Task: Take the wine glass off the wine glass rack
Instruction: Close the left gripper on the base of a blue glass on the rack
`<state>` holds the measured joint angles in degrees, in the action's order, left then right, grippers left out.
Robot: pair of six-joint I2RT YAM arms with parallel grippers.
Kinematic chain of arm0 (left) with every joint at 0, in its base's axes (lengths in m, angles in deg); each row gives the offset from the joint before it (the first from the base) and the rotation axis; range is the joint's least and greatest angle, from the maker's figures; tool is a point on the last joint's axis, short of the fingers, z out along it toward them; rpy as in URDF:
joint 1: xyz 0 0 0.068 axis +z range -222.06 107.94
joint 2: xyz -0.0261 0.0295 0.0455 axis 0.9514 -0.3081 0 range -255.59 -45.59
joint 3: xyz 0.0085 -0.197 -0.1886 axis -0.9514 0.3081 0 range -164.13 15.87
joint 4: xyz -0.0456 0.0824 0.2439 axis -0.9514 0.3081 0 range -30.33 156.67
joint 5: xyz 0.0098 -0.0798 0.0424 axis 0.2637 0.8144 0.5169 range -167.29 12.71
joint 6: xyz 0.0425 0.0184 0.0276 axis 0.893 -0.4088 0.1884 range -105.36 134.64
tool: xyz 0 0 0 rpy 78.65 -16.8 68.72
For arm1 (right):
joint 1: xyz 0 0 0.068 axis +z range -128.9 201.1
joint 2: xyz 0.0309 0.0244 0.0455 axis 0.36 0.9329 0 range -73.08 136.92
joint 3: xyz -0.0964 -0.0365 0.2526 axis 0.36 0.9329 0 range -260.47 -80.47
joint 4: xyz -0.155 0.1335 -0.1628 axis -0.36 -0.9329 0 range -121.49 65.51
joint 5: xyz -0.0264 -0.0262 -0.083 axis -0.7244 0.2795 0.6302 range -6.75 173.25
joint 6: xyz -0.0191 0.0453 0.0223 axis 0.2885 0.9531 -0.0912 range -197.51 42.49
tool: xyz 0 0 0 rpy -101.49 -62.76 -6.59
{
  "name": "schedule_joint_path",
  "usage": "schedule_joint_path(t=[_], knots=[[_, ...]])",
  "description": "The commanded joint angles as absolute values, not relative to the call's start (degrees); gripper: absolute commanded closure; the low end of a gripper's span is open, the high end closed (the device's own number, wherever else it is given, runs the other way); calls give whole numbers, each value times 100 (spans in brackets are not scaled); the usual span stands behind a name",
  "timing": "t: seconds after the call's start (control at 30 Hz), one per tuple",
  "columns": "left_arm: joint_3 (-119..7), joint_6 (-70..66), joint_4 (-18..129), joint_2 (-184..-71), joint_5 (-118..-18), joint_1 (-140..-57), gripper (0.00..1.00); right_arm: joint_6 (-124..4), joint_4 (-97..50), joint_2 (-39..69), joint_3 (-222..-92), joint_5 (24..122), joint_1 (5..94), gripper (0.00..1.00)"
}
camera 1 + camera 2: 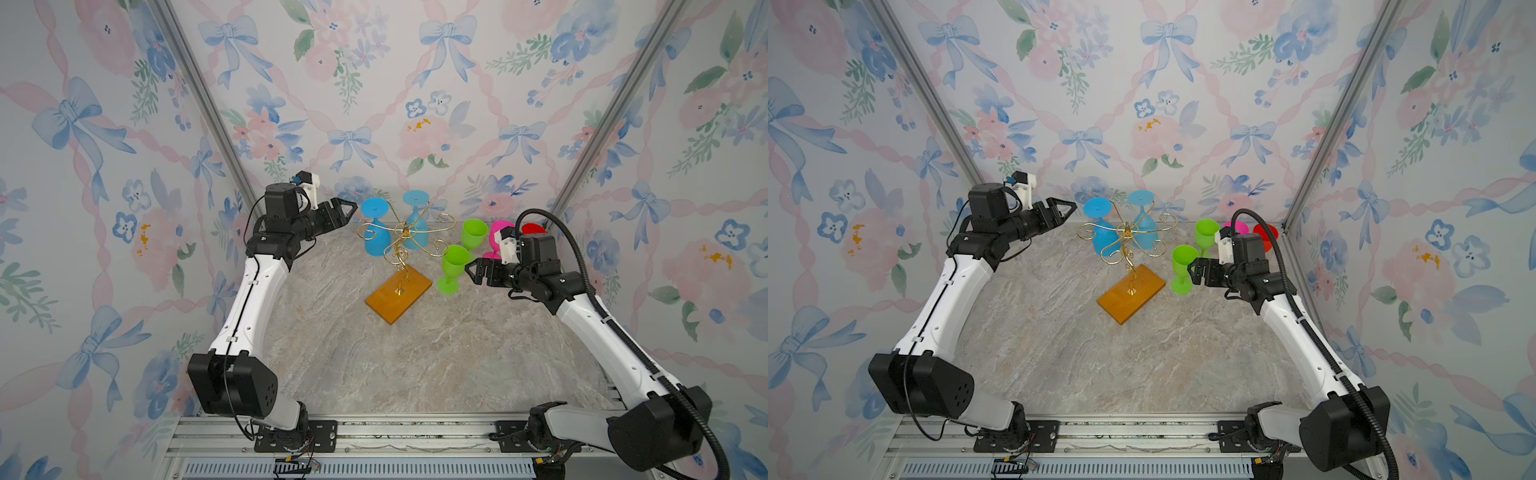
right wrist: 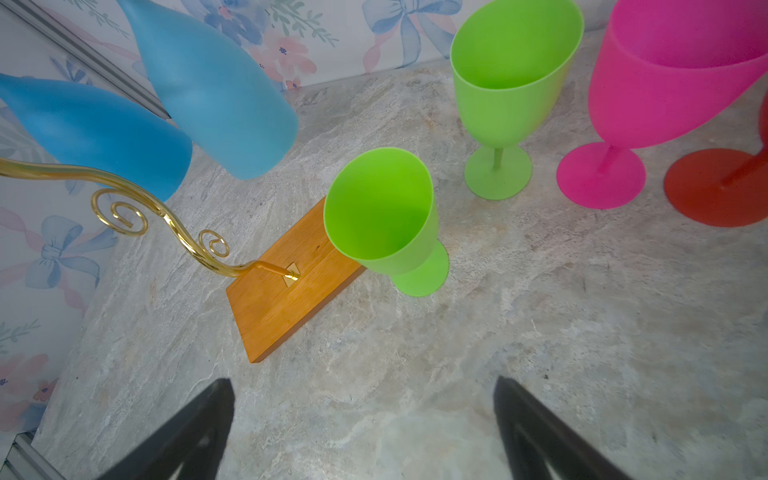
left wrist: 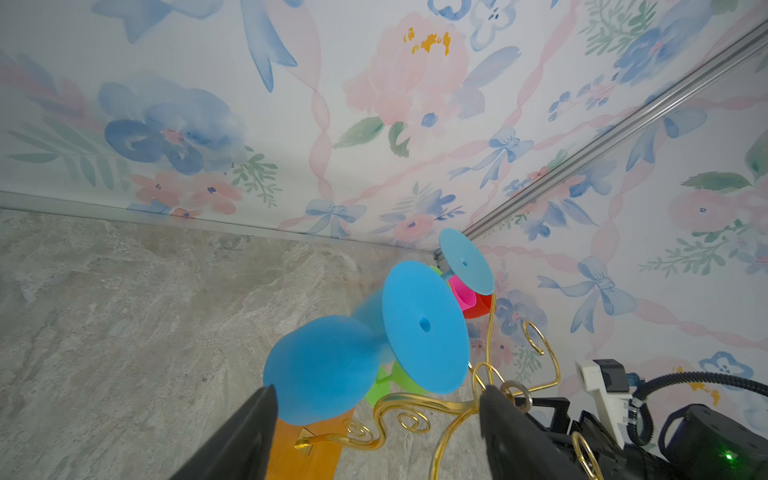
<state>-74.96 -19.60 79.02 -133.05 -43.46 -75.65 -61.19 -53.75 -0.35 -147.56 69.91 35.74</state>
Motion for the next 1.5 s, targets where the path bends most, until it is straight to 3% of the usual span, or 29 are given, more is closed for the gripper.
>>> schedule_joint_path(t=[0.0,0.37,0.73,1.17,1.47], knots=[[-7642,-2321,7906,-13477,-3905,-7531,26,-6100,-5279,-167,-14711,6919,3639,0],[-8080,-2609,7904,-14026,-3728,-7640,30,-6059,-5142,-266,-14613,6825,3714,0],[-8419,-2772,7905,-14452,-3484,-7825,46,-6046,-5060,-277,-14622,6822,3771,0],[-8494,-2850,7902,-14464,-3353,-7803,77,-6068,-5104,-338,-14580,6849,3775,0],[-8503,-2887,7904,-14350,-3431,-7803,85,-6004,-5080,-398,-14508,6849,3780,0]])
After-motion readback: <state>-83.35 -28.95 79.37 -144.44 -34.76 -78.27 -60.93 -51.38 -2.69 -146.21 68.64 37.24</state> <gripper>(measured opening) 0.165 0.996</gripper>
